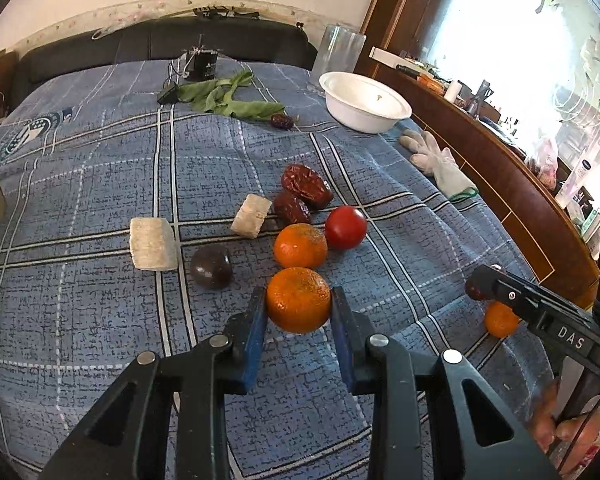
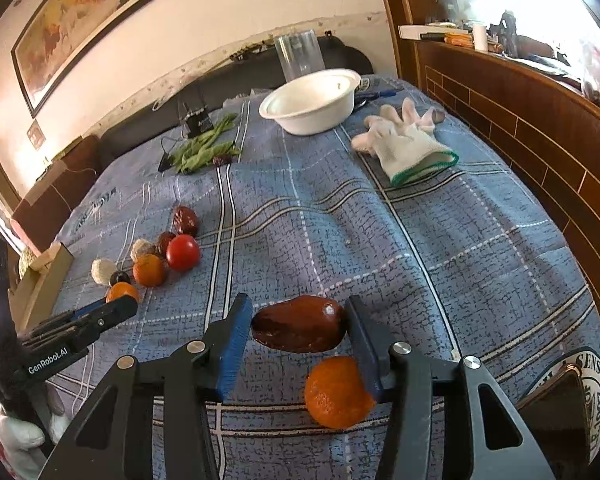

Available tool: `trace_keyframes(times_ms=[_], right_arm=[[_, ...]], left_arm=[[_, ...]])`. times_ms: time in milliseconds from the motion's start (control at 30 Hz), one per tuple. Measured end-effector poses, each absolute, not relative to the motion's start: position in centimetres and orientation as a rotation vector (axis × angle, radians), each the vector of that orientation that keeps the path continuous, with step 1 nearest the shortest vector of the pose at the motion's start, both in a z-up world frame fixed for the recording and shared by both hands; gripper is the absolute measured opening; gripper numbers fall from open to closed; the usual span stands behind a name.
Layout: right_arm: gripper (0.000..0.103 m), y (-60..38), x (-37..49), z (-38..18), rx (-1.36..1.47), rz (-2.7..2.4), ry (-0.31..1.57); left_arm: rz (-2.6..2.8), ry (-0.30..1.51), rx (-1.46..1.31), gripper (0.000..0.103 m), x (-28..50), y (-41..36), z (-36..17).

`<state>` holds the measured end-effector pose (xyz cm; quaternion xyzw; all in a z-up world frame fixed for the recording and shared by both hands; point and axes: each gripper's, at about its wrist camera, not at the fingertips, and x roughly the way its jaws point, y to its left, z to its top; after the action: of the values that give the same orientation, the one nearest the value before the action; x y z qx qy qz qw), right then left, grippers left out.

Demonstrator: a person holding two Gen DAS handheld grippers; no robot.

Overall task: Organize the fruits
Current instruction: 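Grasp the brown oval fruit with the right gripper while the left gripper grasps a mandarin, then carry both fruits into the cardboard tray and open both grippers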

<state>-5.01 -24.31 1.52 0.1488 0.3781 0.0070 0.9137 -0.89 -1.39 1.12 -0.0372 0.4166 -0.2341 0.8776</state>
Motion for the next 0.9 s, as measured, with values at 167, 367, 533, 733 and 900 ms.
trace_keyframes(times_ms=[167,367,533,733,900], right_arm=[[0.052,-23.7,-5.5,2.5,0.321,0.041,0.759],[0.052,-19.4,-6.8,5.5,0.285,0.149,0.741],[0.053,-12.4,-6.7,7.5,0.224,0.321,0.755],[0.053,-1.7,-5.9,8.5,0.148,0.555,0.787],[0.053,6.9,-5.3,8.1,0.063,0.68,0.814]], left_arm=[[-0.465,0.846,-0.146,0.029,-2.5,1.0,3.0],[-0.386,0.803,-0.223,0.03,-6.3,8.6,6.2],[-0.171,0.784,-0.252,0.03,-8.9,18.2,7.5],[0.087,0.806,-0.269,0.03,-10.9,27.4,6.2],[0.157,0.872,-0.272,0.03,-11.2,30.7,4.3]])
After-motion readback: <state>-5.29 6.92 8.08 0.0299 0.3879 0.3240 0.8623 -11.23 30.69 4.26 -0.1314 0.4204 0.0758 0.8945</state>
